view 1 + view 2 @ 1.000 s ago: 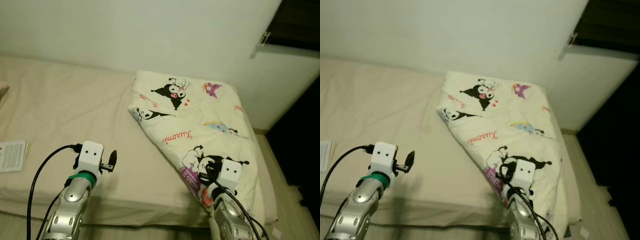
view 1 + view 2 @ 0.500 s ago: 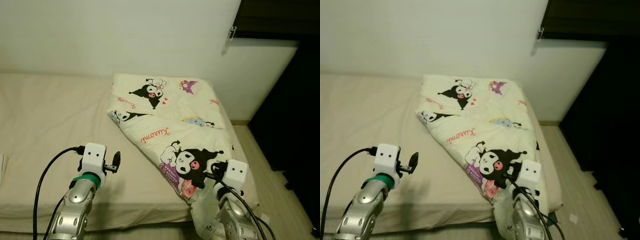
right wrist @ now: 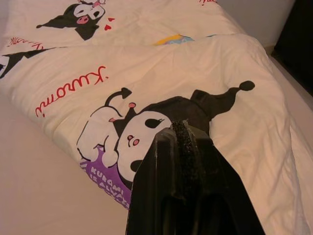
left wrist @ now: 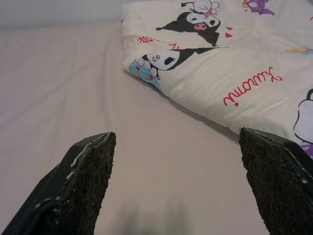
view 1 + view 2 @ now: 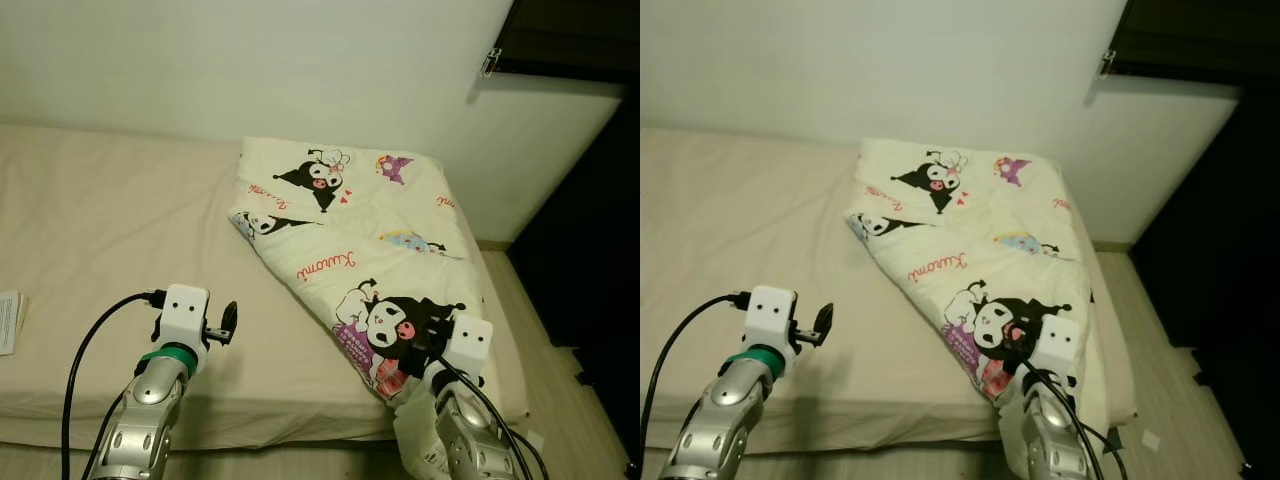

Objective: Clean up the room

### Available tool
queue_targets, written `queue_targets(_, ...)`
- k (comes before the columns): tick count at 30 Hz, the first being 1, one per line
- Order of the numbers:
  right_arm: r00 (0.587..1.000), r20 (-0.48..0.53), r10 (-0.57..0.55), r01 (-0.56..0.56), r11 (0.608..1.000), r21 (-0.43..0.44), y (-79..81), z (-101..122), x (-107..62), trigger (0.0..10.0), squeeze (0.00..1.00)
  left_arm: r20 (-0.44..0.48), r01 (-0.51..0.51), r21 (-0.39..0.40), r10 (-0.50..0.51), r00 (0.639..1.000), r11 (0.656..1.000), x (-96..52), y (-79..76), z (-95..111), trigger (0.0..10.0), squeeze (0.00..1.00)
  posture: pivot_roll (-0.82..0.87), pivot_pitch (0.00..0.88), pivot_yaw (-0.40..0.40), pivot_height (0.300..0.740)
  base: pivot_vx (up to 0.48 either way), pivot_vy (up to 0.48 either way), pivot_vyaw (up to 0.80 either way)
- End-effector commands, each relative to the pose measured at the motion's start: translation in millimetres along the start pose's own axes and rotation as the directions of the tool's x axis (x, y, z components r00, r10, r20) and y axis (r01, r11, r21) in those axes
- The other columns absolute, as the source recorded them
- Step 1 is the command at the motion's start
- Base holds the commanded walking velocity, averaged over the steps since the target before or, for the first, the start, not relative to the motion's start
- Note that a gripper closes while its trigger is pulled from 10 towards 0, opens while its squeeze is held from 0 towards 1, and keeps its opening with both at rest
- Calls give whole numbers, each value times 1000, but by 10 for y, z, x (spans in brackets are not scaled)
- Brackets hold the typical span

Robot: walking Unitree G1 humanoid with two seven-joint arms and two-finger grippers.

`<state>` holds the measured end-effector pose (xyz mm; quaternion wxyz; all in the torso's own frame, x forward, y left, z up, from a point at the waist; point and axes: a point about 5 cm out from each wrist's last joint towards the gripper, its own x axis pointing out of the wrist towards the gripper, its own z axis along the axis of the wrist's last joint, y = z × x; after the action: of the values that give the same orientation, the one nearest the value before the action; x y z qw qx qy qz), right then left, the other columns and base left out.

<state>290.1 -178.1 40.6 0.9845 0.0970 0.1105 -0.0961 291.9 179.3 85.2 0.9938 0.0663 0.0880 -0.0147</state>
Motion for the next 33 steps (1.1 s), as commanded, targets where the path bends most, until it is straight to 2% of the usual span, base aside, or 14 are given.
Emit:
queue_targets(1,1000,-20,-17,18,1000,17,-40,-39,-5,10000,0,-31,8,-3,-8,999,1000,-12,-17,-62,10000,0,106,0,9,675,0,0,0)
queue_targets(14,1000,-26,-10,10,1000,27,-23,-51,-12,10000,0,-30,3,8,-3,1000,1000,-27,-4,-65,10000,0,112,0,7,645,0,0,0)
queue_targets(33,1000,-27,-3,4,999,34,-12,-72,-24,10000,0,-26,26,33,-25,999,999,-24,-24,-59,10000,0,110,0,13,570,0,0,0)
